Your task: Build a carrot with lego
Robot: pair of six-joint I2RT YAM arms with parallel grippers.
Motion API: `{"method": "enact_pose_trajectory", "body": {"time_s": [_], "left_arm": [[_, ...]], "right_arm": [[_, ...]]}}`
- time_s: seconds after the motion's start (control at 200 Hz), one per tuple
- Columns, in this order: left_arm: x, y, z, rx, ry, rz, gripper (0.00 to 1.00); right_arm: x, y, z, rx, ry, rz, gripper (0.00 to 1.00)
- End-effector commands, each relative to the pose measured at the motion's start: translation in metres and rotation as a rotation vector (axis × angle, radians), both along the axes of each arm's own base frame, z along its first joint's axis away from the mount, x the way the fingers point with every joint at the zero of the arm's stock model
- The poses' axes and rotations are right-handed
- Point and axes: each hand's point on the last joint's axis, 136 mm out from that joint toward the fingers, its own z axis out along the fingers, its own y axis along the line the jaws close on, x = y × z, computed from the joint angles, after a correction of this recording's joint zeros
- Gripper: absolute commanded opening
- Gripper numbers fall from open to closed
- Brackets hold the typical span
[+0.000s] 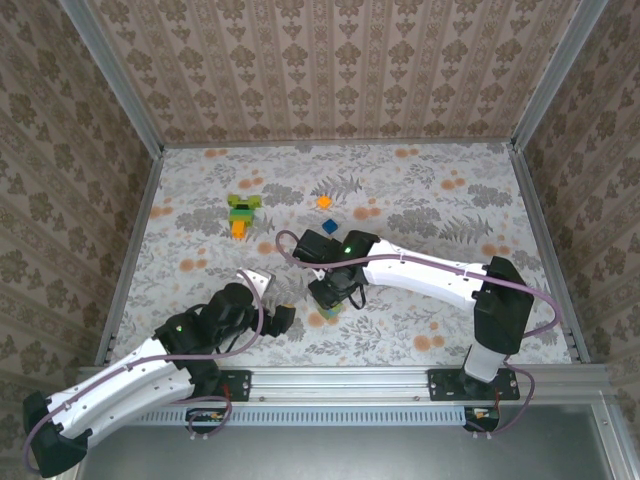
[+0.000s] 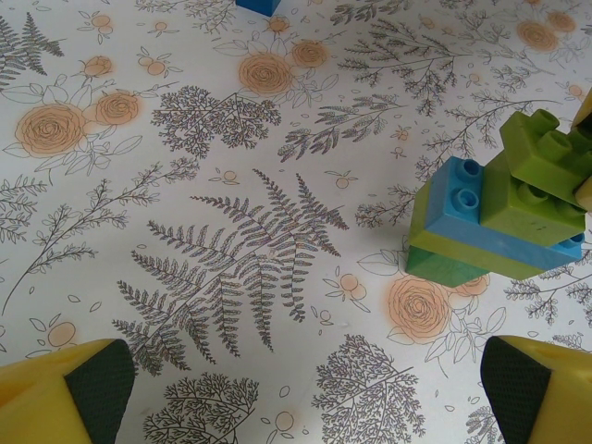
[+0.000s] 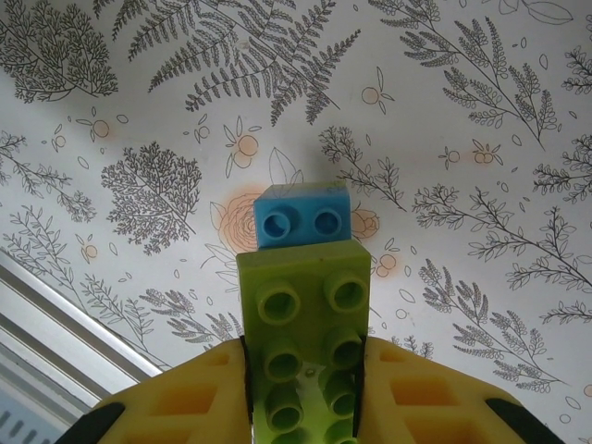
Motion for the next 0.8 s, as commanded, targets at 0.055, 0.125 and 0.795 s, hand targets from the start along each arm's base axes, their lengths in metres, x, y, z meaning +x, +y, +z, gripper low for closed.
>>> {"method": "enact_pose_trajectory", "body": {"time_s": [0.055,0.125,0.795], "left_arm": [[-0.002,-0.002,0.001,-0.006,-0.012,-0.024,0.99],[-0.002,-0.002,0.001,-0.006,-0.012,-0.023,0.99],[-0.003,-0.003,0.001,-0.01,-0.012,-0.025,0.99]], "right_arm": [[0.0,0.0,-0.008,-0.041,0.003,-0.012,0.28],[0.0,0.001,-0.01,-0.053,0.002,-0.008,0.28],[-0.006,-0.002,-0.024,-0.205,-0.02,0.023,0.28]]}}
